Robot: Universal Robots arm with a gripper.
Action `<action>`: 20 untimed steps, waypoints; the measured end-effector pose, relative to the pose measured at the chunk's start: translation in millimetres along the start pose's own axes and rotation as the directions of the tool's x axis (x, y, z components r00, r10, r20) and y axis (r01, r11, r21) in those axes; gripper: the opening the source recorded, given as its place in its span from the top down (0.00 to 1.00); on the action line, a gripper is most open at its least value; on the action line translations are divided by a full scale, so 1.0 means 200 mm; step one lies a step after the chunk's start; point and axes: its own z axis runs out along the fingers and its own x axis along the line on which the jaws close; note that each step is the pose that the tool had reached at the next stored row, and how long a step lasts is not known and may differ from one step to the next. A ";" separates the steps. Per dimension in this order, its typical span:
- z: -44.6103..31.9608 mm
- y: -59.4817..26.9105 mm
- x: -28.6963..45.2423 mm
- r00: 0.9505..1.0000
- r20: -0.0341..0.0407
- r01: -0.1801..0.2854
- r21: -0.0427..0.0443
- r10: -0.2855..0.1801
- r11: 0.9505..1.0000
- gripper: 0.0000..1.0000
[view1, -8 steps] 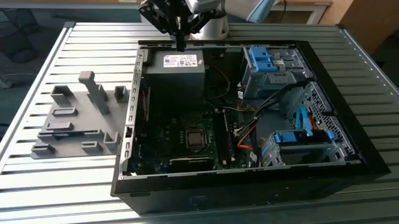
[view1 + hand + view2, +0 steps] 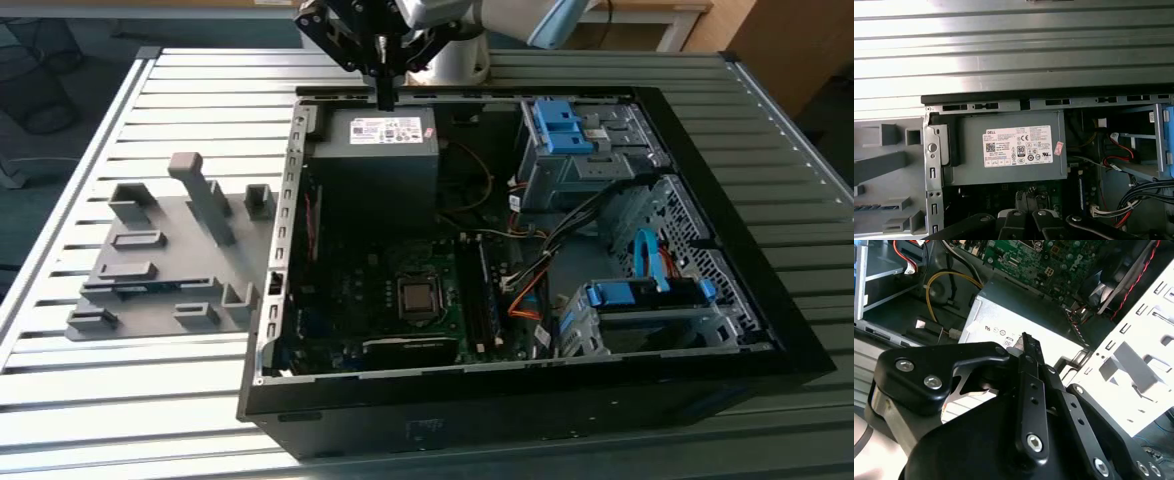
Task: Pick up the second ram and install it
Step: 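Reach for the second ram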
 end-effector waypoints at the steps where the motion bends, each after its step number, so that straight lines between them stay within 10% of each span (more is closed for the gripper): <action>1: 0.000 0.000 0.001 1.000 0.000 0.000 0.000 0.000 1.000 0.89; 20: -0.001 -0.004 0.045 1.000 0.000 0.000 0.000 0.000 1.000 0.89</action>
